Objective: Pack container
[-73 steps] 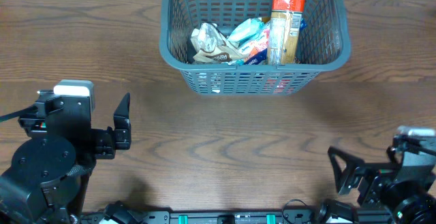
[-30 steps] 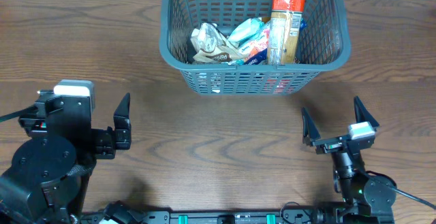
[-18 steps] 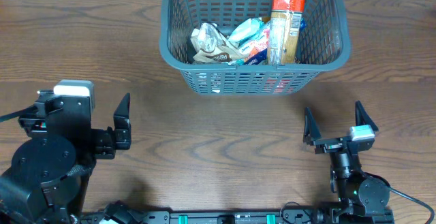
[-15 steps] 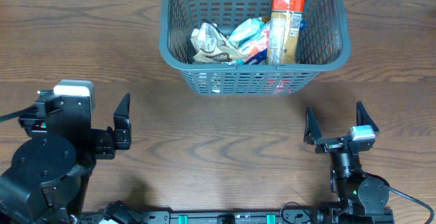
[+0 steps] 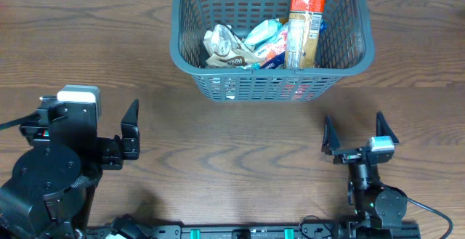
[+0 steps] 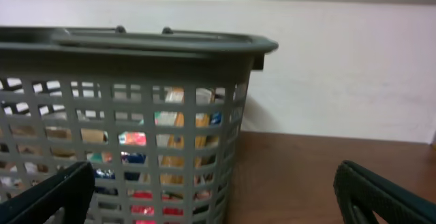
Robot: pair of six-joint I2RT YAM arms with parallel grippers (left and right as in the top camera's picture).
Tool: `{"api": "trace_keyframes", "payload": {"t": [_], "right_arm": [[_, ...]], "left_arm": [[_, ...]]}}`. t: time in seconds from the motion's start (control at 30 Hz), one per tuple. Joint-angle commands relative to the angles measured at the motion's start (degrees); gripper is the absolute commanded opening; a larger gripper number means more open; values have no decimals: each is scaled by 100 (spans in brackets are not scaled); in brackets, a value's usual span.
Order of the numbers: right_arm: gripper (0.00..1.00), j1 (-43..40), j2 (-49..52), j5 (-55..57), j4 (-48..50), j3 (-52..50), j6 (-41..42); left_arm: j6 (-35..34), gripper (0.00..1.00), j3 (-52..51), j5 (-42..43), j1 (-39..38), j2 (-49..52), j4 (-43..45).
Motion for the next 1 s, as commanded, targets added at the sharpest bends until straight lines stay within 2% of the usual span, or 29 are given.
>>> {"api": "trace_keyframes", "payload": {"t": [0.0, 0.37, 0.5, 0.97], "right_arm": [[99, 50, -52, 118, -52, -76, 76], [99, 50, -52, 328, -1211, -76, 74], [99, 50, -52, 422, -1211, -74, -177], [99, 48, -50, 354, -1202, -74, -181]], "left_arm": [[-11, 99, 50, -48, 0, -13, -17], [-11, 99, 50, -48, 0, -13, -20], [-11, 99, 50, -48, 0, -13, -17], [-11, 98, 50, -48, 0, -13, -17]]}}
